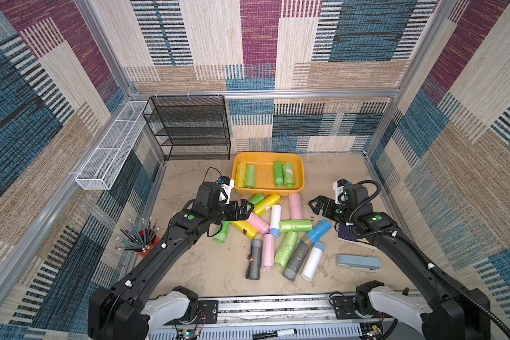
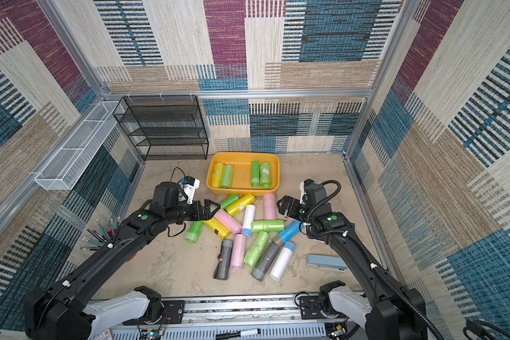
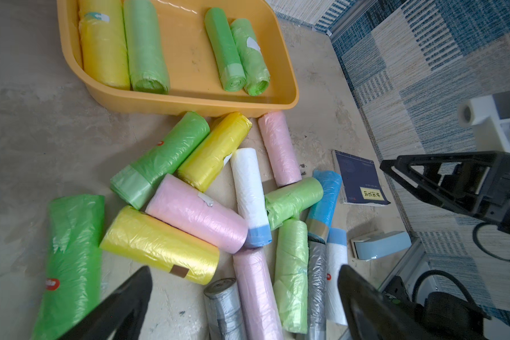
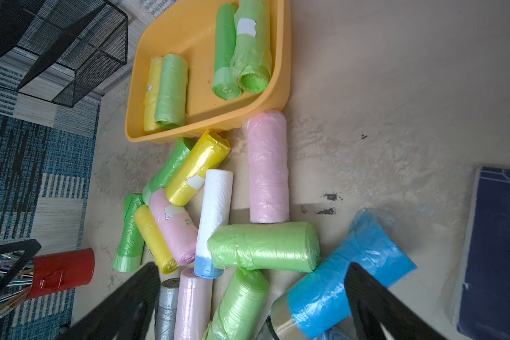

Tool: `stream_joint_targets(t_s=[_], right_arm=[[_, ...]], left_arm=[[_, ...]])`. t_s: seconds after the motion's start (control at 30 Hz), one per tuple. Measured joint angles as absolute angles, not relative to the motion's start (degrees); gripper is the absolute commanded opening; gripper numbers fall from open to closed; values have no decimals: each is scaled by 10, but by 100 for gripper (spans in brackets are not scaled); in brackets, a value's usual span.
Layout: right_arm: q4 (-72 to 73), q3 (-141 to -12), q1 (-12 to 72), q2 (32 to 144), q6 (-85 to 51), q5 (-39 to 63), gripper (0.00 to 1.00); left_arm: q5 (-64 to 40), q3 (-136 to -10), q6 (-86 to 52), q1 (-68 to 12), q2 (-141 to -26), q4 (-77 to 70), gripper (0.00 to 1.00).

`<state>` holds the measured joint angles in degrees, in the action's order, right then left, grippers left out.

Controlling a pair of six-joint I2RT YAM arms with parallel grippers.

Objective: Put the roll of trash bags into the storage box
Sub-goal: Pick up the roll of trash bags from the center of the board.

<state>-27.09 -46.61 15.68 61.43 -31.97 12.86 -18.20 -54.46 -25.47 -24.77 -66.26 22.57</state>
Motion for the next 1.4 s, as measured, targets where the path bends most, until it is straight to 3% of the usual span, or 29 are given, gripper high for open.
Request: stream_joint_targets(t_s=[0.9, 1.4], right_arm=[[-232, -317, 159, 553, -407, 150, 99], [-225, -297, 218, 521, -437, 114, 99]], left_arm=[[-258, -525, -271, -248, -666, 211, 100], [-257, -521, -268, -248, -670, 218, 99]])
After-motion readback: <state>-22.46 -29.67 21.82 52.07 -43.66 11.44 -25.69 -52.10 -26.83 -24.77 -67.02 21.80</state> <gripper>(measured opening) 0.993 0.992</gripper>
